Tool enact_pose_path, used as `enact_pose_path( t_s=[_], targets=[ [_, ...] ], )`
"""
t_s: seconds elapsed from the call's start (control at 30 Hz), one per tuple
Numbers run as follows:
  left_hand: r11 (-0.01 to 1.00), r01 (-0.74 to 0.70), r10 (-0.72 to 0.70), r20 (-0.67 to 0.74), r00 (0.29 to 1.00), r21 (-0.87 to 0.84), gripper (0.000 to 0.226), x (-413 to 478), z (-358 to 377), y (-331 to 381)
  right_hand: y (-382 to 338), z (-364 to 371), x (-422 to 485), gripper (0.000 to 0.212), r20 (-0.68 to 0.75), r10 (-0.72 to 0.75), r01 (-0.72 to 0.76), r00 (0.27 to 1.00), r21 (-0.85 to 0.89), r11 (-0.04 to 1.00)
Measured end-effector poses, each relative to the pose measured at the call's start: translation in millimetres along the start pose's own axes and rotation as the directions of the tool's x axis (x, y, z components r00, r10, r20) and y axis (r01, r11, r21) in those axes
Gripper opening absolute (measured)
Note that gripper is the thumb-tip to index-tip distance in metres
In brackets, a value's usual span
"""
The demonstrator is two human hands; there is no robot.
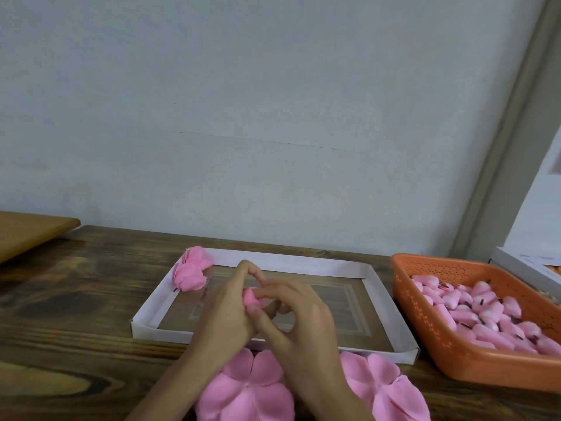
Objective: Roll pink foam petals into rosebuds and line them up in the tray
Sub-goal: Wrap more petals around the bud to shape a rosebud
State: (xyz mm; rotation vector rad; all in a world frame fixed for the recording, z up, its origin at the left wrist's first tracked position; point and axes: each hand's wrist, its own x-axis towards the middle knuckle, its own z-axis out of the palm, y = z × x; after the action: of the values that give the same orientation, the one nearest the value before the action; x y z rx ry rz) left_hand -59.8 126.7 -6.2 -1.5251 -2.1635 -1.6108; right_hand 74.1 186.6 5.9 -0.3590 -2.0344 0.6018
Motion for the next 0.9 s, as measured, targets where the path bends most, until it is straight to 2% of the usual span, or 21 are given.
enact_pose_path(
  t_s=[0.07, 0.13, 0.2, 0.27, 0.37, 0.43, 0.53, 0.63, 0.77, 0.9],
  targets=[
    [1.000, 0.025, -0.025, 0.008, 1.000, 0.009, 0.082, -2, 1, 4, 0, -1, 1, 0.013, 0.006, 0.068, -0.068, 0.998, 0.038, 0.997],
    [0.998, -0.030, 0.027, 0.054, 0.998, 0.047, 0.075, -2, 0, 5, 2, 0, 1, 0.007, 0.021, 0.129, -0.130, 0.991, 0.095, 0.987],
    [0.999, 0.019, -0.011, 0.151, 0.988, -0.051, 0.067, -4, 1, 8, 3, -1, 1, 0.009, 0.050, 0.186, -0.192, 0.981, 0.169, 0.967],
    [0.997, 0.019, -0.005, 0.198, 0.980, -0.069, 0.072, -5, 0, 8, 7, -4, 3, 0.011, 0.069, 0.245, -0.255, 0.967, 0.227, 0.940],
    [0.988, -0.035, 0.063, 0.185, 0.981, -0.149, 0.077, -4, -4, 8, 11, -10, 7, 0.011, 0.099, 0.359, -0.369, 0.928, 0.364, 0.855],
    [0.976, -0.066, 0.093, 0.123, 0.988, -0.209, 0.070, -2, -7, 6, 13, -12, 9, 0.009, 0.113, 0.417, -0.419, 0.902, 0.463, 0.781],
    [0.973, -0.115, 0.123, 0.032, 0.992, -0.199, 0.055, 1, -9, 2, 14, -13, 9, 0.005, 0.112, 0.473, -0.453, 0.874, 0.540, 0.710],
    [0.965, -0.150, 0.157, 0.015, 0.988, -0.214, 0.042, 1, -11, 3, 15, -13, 10, 0.004, 0.125, 0.504, -0.469, 0.855, 0.602, 0.646],
    [0.954, -0.157, 0.176, 0.053, 0.983, -0.254, 0.040, 0, -18, 9, 14, -15, 10, 0.002, 0.147, 0.516, -0.483, 0.844, 0.629, 0.609],
    [0.951, -0.101, 0.135, 0.097, 0.986, -0.292, 0.033, 1, -23, 10, 15, -16, 9, 0.004, 0.158, 0.524, -0.489, 0.837, 0.646, 0.586]
  ],
)
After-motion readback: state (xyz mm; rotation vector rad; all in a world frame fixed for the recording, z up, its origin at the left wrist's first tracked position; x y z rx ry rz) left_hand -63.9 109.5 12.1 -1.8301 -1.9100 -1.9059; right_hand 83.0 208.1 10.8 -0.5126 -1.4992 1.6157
